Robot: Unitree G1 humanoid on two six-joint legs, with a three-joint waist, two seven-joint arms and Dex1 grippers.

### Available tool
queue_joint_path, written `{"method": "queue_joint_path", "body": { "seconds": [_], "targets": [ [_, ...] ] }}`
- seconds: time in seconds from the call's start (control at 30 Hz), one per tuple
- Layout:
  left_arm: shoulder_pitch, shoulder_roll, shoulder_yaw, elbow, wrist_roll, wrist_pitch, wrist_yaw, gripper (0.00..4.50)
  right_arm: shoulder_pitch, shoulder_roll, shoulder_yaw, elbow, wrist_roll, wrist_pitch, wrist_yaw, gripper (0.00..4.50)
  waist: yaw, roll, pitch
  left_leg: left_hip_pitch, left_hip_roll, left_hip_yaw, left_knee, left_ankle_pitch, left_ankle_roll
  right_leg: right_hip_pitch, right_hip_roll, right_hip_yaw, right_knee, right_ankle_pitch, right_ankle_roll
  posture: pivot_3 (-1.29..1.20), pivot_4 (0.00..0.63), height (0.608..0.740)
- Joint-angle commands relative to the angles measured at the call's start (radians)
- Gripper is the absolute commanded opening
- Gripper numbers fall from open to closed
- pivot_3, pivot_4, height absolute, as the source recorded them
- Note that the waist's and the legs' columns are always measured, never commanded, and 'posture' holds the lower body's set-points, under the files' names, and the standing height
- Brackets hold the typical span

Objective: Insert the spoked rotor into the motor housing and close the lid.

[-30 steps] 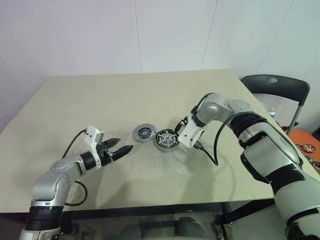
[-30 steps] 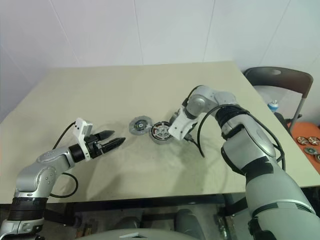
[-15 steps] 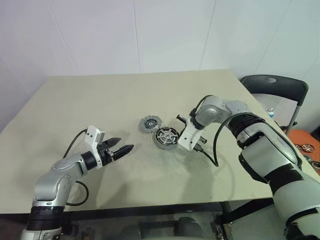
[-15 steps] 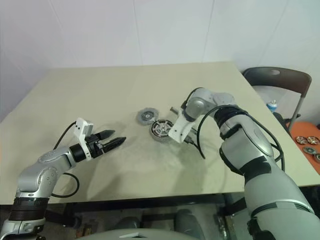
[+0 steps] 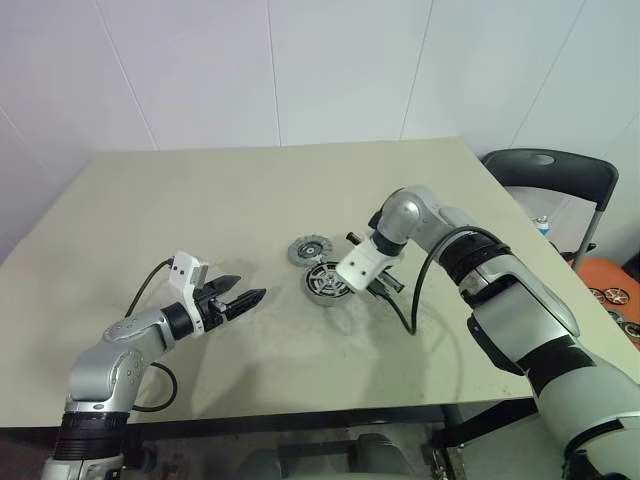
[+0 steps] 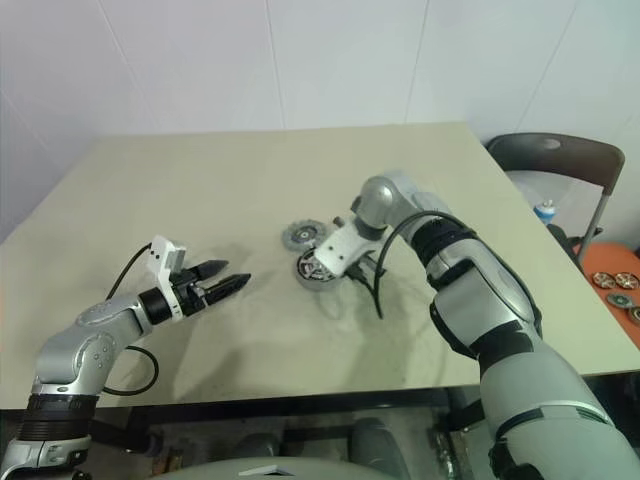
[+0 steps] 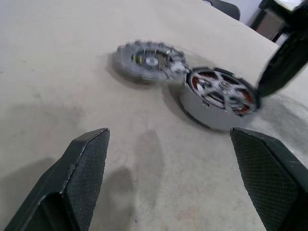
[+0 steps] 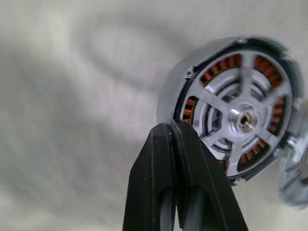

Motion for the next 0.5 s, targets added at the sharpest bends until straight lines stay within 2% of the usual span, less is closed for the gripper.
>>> {"method": "queue_joint_path", "body": {
  "seconds": [0.03,0.2,0.5],
  "targets": [
    [-0.03,0.001,0.01,-0.003,0.01,-0.026,0.003,4.26,-0.013,-0.034,0.045,-0.227,0.184,0.295,0.034,0.02,0.002,0.0,0.0,0.0,0.0,0.0,0.0,0.0,0.0,0.0,0.0,0.0,0.0,0.0,0.0,0.0,0.0,0.74],
    [-0.036,-0.003,0.009,0.005,0.016,-0.033,0.003,4.26,0.033,-0.039,0.09,-0.367,0.201,0.529,0.034,0.02,0.011,0.0,0.0,0.0,-0.001,0.0,0.0,0.0,0.0,0.0,0.0,-0.001,0.0,0.0,0.0,0.0,0.0,0.74],
    [-0.008,-0.002,0.018,-0.023,0.014,-0.03,0.013,4.26,0.091,0.034,0.085,-0.328,0.074,0.664,-0.029,0.02,0.024,-0.001,-0.001,0.001,-0.001,0.001,0.001,0.0,0.0,0.0,0.0,0.0,0.001,0.0,-0.001,0.0,0.0,0.74]
  ]
}}
